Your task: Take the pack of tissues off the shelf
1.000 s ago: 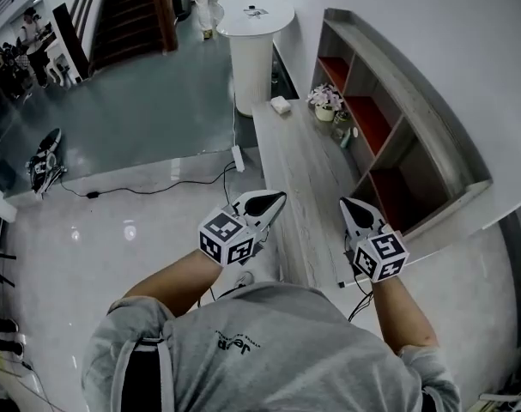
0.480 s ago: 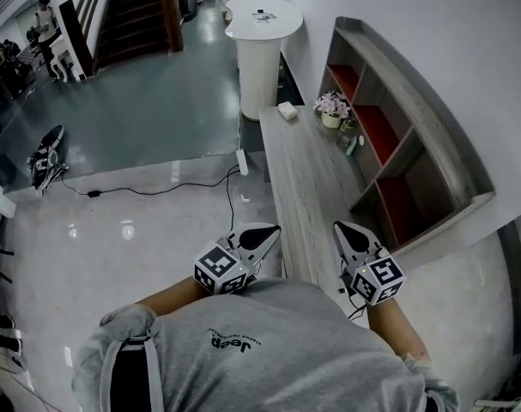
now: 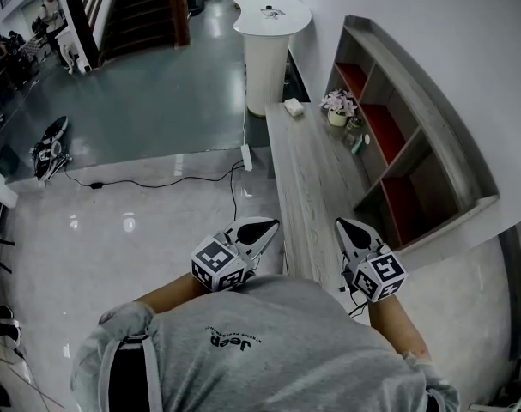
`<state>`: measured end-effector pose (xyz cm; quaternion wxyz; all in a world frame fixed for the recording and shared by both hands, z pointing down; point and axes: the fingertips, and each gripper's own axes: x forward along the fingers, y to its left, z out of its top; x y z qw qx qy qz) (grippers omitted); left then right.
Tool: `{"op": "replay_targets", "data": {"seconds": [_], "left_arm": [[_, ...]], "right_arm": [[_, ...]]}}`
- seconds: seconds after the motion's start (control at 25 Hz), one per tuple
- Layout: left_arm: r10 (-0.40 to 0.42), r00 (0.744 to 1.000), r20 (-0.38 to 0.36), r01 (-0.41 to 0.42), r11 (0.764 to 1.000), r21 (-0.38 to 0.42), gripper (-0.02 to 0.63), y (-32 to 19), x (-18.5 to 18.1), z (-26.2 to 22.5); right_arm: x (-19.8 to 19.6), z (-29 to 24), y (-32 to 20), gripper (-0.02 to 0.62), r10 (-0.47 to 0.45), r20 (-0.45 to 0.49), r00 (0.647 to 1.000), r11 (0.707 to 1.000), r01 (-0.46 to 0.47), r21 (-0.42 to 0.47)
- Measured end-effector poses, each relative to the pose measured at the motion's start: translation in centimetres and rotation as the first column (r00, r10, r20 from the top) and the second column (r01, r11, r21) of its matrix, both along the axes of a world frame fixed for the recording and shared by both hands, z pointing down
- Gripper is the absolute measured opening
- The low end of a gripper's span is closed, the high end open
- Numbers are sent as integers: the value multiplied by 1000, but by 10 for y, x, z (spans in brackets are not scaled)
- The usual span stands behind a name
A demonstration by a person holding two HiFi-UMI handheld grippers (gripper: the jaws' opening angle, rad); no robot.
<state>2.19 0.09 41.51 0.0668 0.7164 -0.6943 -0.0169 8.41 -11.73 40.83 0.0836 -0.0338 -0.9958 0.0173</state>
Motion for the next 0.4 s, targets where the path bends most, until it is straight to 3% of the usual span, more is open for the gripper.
{"op": "replay_targets", "data": {"seconds": [0.4], "left_arm": [[-19, 1000, -10, 19, 1000, 15, 11, 8, -2, -5]], "right_arm": [[-4, -1, 7, 6, -18, -6, 1000, 1000, 18, 6]]}}
